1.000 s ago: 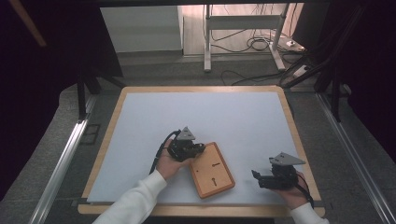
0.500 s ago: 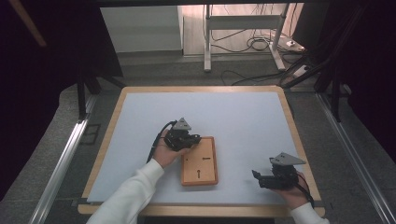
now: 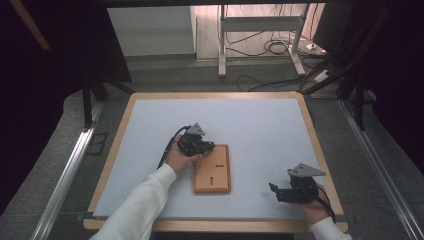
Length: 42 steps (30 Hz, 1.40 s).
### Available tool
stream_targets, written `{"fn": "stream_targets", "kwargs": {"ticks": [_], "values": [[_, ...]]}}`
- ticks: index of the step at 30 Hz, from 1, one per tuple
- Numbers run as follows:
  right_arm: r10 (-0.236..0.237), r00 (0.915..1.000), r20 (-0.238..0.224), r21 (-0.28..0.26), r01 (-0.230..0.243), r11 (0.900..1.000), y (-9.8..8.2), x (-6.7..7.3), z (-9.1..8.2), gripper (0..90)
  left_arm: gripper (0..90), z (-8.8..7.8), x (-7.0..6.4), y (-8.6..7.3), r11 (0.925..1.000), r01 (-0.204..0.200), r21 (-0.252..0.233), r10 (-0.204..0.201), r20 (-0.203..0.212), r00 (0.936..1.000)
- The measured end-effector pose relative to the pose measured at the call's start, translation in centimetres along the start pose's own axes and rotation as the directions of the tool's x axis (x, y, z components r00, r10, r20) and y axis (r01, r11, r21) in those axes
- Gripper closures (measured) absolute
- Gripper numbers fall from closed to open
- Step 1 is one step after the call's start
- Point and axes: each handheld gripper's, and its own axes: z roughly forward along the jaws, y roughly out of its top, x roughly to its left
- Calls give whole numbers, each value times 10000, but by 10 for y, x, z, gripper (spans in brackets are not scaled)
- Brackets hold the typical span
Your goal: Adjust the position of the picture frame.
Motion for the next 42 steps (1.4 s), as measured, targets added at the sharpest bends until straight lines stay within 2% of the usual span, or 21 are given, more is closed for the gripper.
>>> {"fn": "stream_targets", "kwargs": {"ticks": [7, 9, 11, 16, 19, 24, 27, 33, 42], "values": [[-12, 10000, -7, -8, 12, 10000, 0, 0, -1, 145, 838, 2, -1, 1, 9999, -78, 67, 78, 27, 10000], [-23, 10000, -7, 23, 23, 10000, 0, 0, 0, 145, 830, 2, -2, 1, 10000, 69, 2, -69, 91, 9999], [-42, 10000, -3, 28, 42, 10000, 0, 1, 0, 145, 746, -1, -3, 2, 9998, 85, -154, -84, 71, 9999], [-56, 10000, -7, -114, 56, 9999, 0, 1, -1, 145, 450, -17, -14, 7, 9990, -257, -354, 239, -513, 9984], [-134, 9999, -76, -191, 133, 9997, 1, 2, -1, 145, 363, -28, -23, 4, 9979, -560, -316, 545, -483, 9973], [-203, 9997, -109, -267, 200, 9994, 1, 5, -1, 145, 325, -39, -30, -4, 9967, -769, -248, 757, -449, 9961], [-253, 9996, -133, -342, 249, 9991, 2, 6, 0, 144, 315, -44, -29, -9, 9983, -481, -316, 470, -330, 9983], [-352, 9993, -150, -495, 344, 9982, 1, 7, 1, 144, 313, -50, -27, -16, 9996, -227, -160, 221, -359, 9991], [-418, 9990, -175, -889, 401, 9952, 2, 11, 3, 144, 318, -49, -27, -17, 9994, -323, -83, 319, -375, 9988]]}}
